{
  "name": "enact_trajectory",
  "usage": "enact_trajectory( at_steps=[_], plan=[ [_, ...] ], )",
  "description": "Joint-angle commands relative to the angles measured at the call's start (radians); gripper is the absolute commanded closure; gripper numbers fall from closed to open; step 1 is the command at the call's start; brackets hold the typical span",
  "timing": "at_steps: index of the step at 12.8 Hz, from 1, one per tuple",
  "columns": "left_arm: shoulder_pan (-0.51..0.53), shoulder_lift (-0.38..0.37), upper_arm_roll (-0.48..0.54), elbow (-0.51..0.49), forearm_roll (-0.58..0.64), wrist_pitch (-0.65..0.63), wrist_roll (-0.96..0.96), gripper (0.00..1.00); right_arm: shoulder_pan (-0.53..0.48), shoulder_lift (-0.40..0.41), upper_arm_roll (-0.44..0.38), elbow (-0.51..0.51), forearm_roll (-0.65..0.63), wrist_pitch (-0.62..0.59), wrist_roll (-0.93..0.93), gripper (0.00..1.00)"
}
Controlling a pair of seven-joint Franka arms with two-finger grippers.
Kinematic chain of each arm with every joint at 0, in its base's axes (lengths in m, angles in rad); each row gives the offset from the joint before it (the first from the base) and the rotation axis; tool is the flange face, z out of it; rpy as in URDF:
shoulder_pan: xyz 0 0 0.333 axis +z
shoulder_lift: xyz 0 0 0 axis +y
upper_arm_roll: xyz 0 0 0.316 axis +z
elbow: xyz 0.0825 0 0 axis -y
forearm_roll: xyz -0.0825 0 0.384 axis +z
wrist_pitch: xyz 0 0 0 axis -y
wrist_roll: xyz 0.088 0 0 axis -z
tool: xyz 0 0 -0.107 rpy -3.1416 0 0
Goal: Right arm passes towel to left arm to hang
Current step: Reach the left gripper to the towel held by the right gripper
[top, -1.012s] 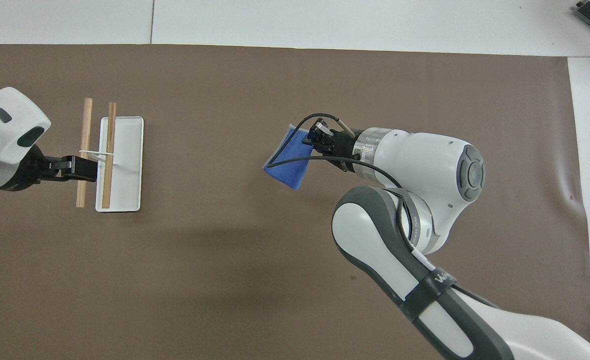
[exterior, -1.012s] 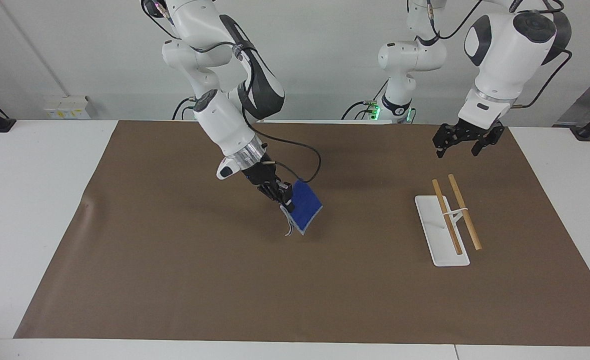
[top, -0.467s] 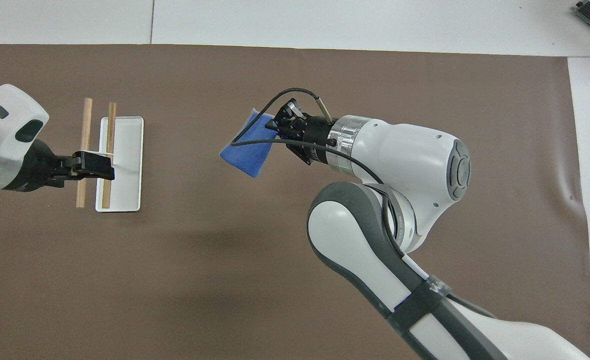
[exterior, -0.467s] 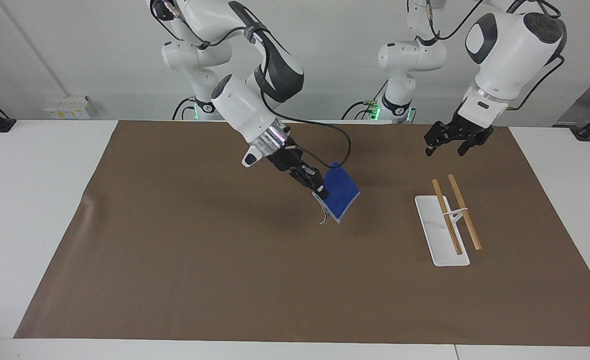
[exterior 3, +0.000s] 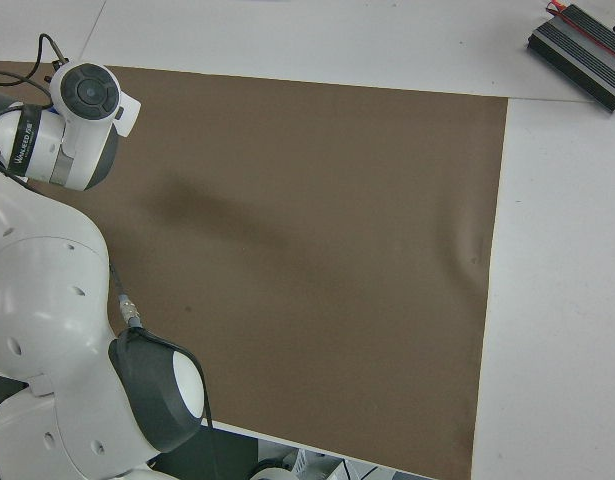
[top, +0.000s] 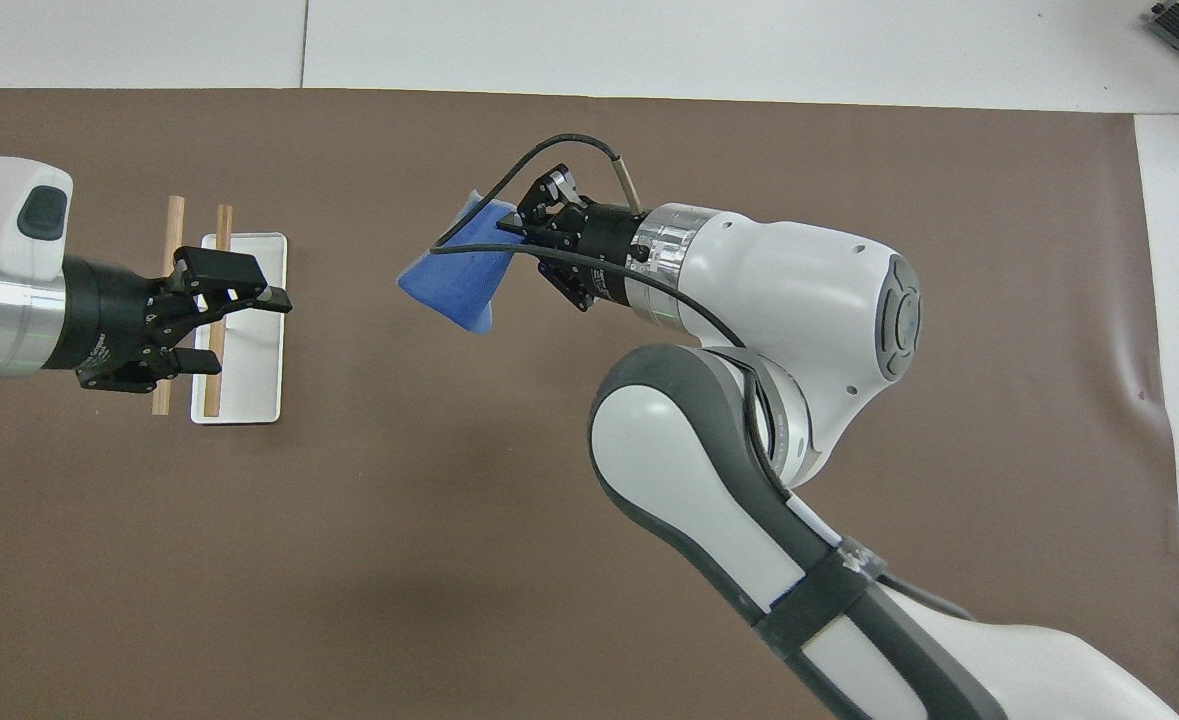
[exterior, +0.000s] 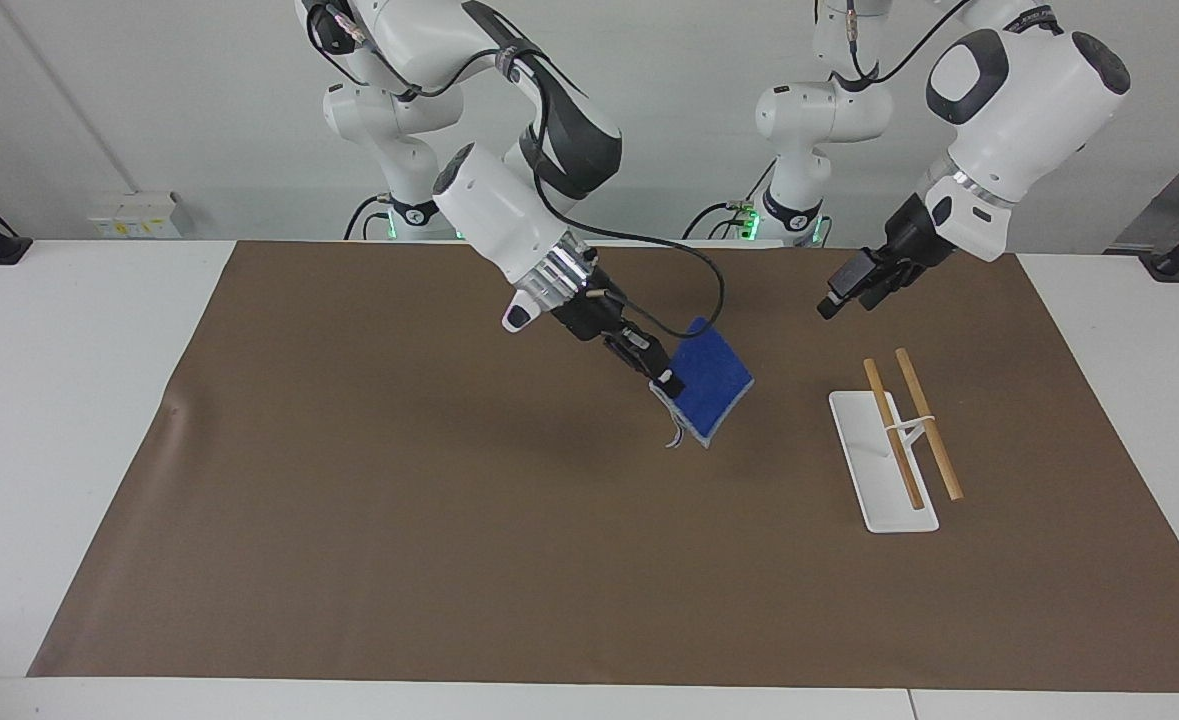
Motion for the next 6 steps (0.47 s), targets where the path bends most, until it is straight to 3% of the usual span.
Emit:
enact_trajectory(
  at_steps=[1,6],
  plan=[
    [-0.037,-0.069,-0.009,-0.13,-0.098,0.148,-0.152,0.0,0.008,0.016,0.004,0.022,0.015,0.007,0.028,1.0],
    [-0.163,-0.056,-0.009,-0.233,-0.262,0.429,-0.387,0.0,0.019,0.018,0.004,0.012,0.024,-0.012,0.033,1.0]
  ],
)
